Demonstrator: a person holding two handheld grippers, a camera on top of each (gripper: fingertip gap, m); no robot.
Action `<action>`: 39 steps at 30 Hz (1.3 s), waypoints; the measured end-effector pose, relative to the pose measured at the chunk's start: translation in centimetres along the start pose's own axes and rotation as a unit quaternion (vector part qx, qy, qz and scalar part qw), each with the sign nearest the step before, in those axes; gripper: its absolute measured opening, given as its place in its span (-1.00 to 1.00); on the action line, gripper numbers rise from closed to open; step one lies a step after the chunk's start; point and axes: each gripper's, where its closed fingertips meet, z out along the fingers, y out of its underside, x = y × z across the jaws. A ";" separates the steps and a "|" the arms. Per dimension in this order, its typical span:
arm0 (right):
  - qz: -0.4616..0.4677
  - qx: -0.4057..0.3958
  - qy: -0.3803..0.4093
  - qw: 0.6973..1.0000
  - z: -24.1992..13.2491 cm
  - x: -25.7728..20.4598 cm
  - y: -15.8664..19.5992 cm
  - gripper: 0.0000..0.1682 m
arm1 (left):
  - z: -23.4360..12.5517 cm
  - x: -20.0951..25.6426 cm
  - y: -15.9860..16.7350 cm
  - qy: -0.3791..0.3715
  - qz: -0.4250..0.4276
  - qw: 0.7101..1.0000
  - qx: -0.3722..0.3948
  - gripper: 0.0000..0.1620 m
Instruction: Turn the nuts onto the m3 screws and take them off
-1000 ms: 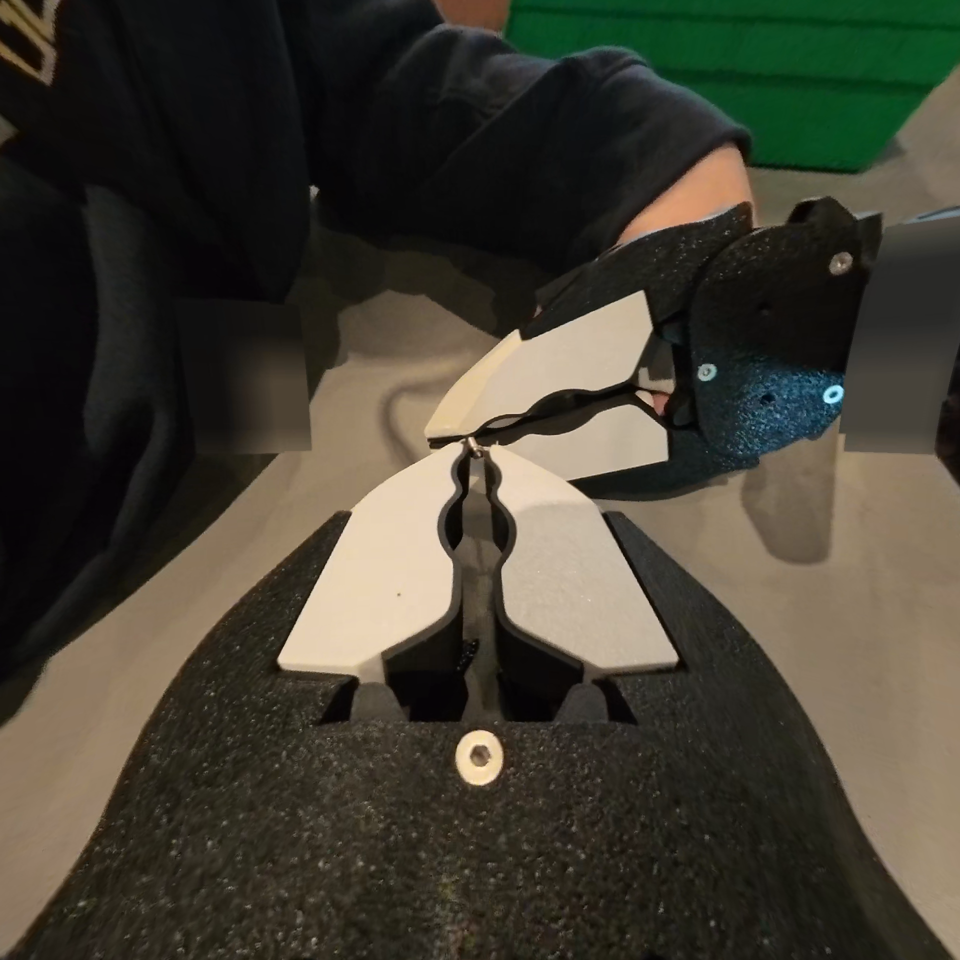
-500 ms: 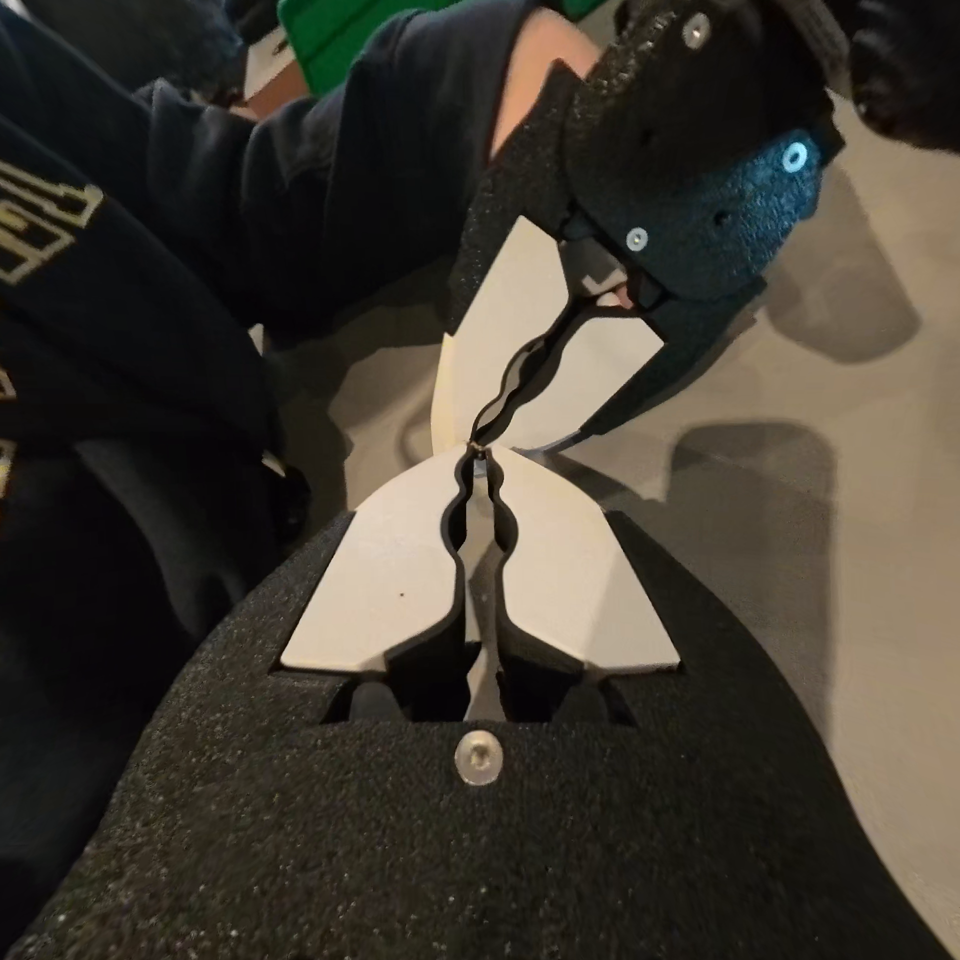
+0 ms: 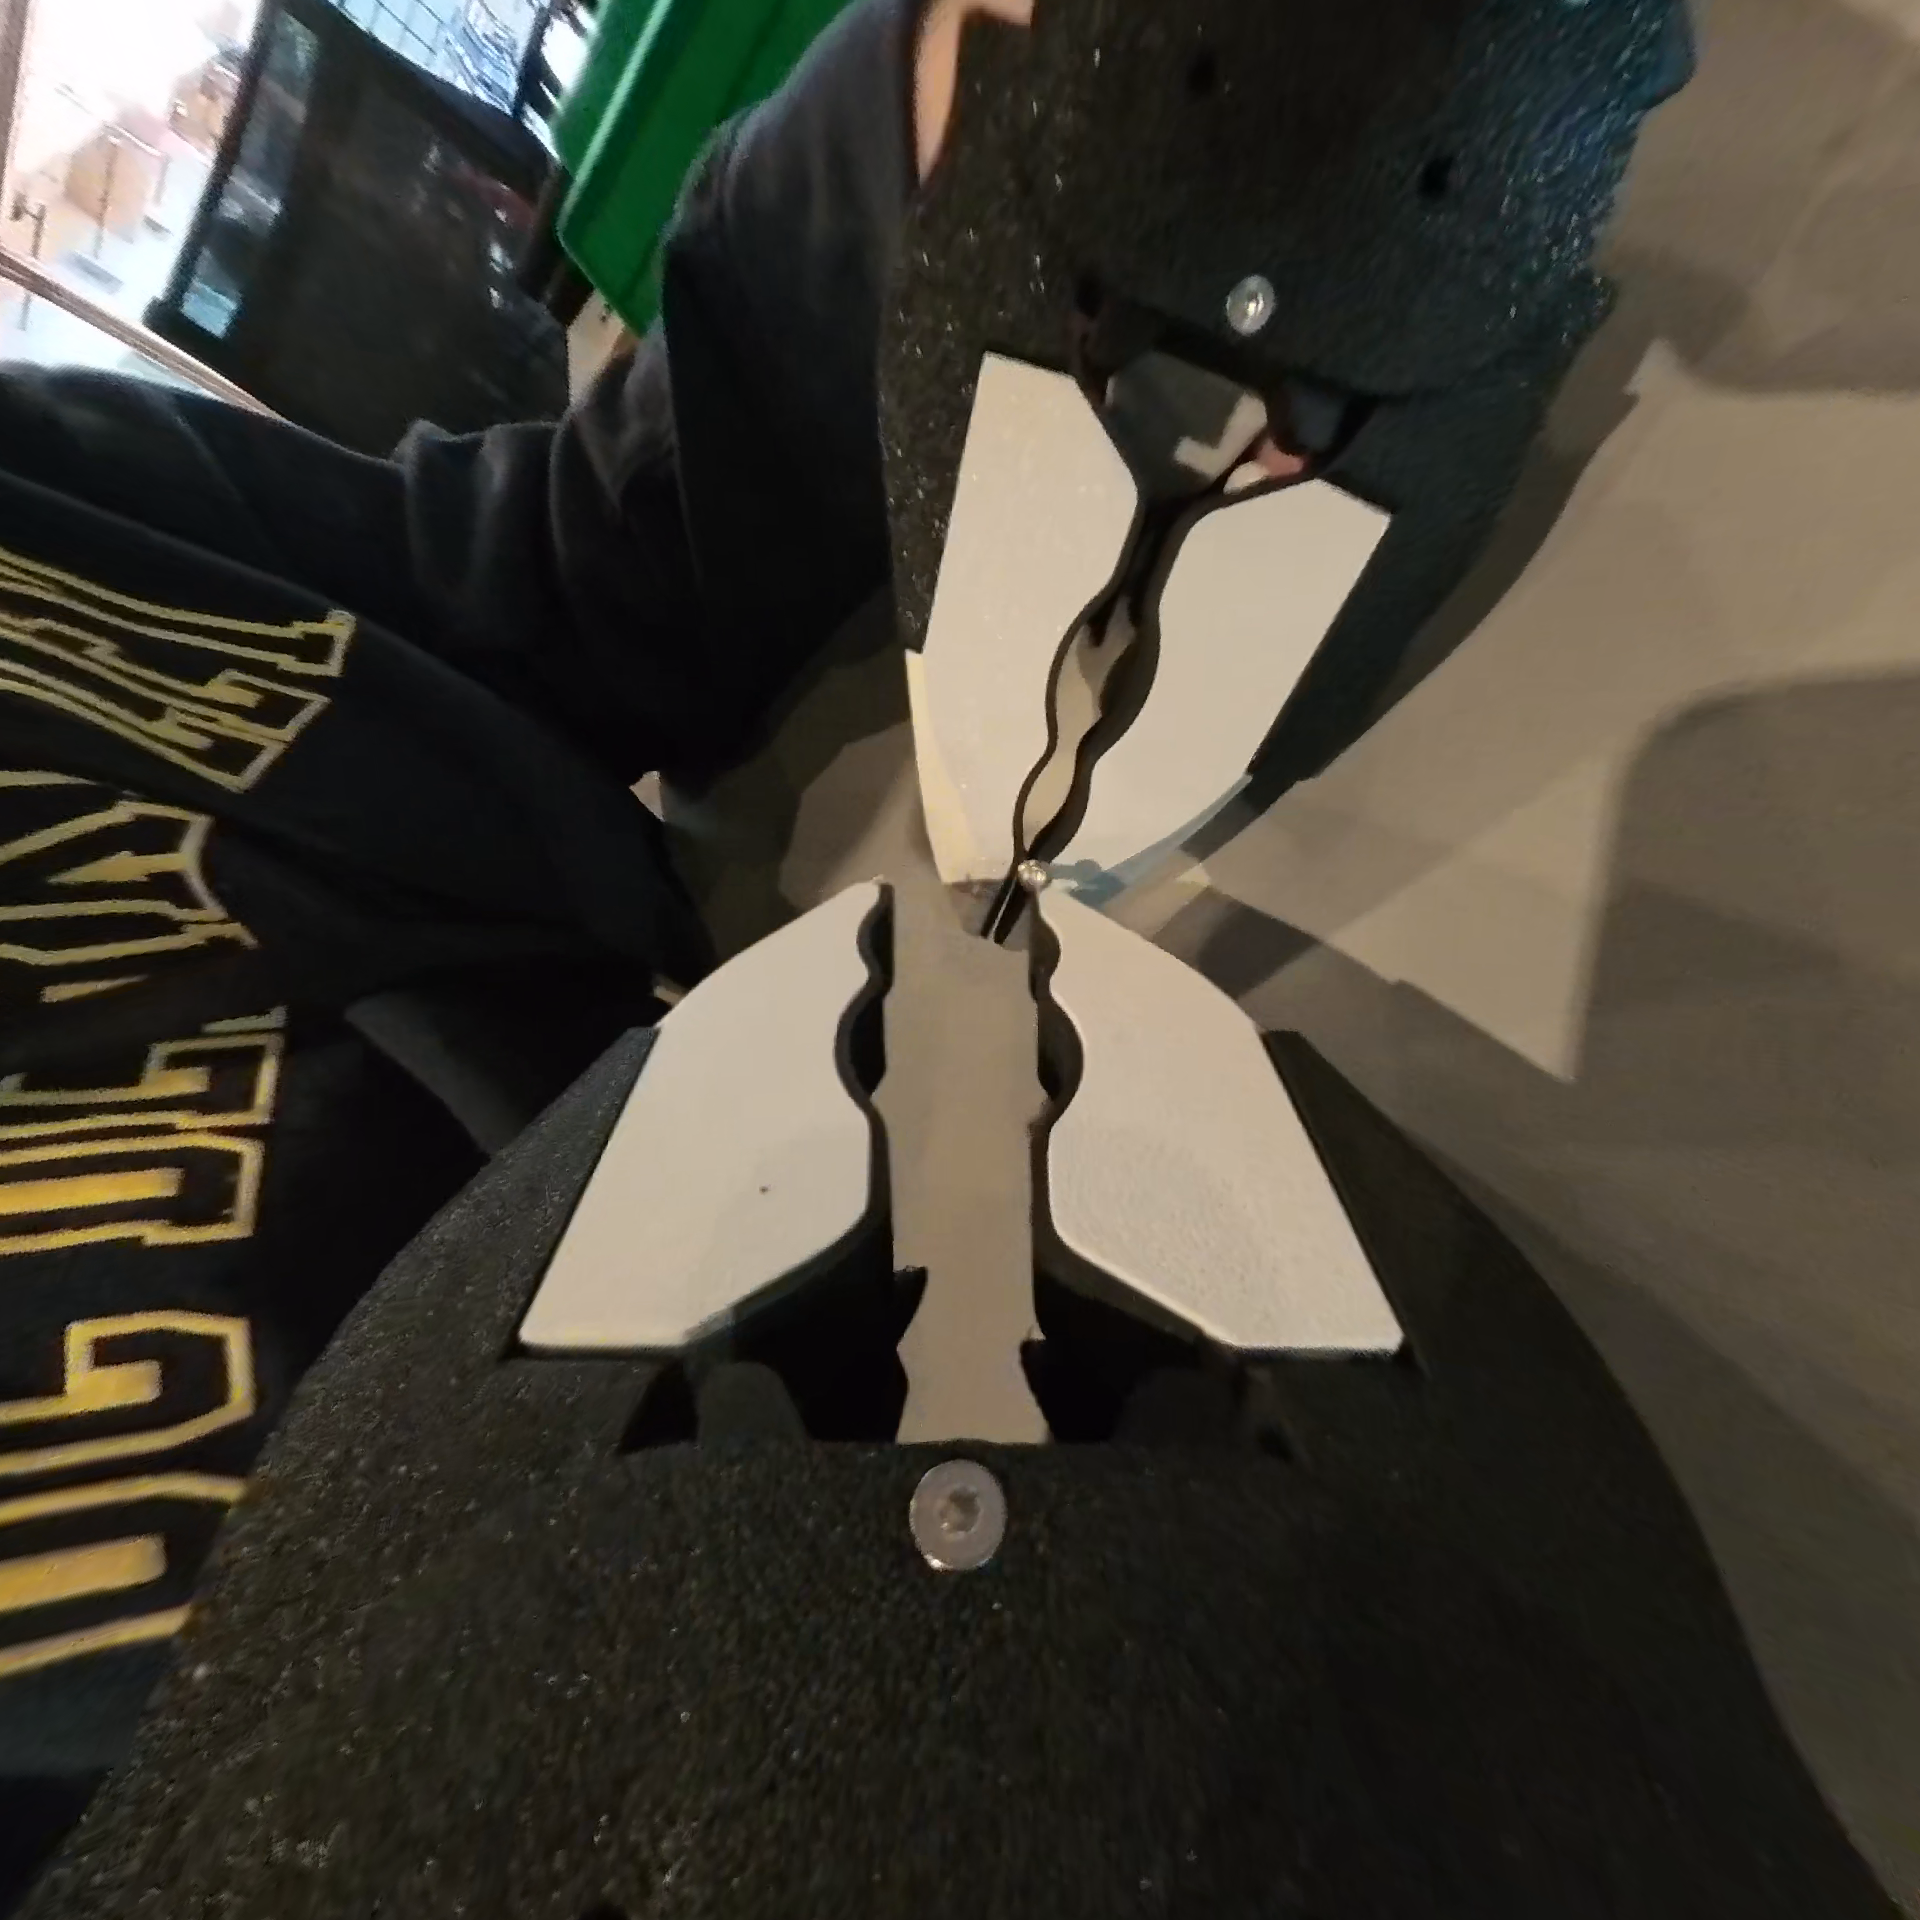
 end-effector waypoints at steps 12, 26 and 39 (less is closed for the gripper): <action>-0.140 0.110 0.053 0.983 -3.5 0.0 -3.7 -0.66 | -0.3 0.1 -0.3 -0.005 0.025 1.000 0.015 -0.99; -0.337 0.199 -0.036 0.919 -7.1 -6.5 -7.9 -0.74 | -3.8 5.7 -7.8 -0.171 0.321 0.922 0.129 -0.99; -0.361 0.130 -0.168 0.908 -4.2 -9.7 -7.3 -0.86 | -2.1 9.1 -7.0 -0.077 0.347 0.929 0.105 -0.99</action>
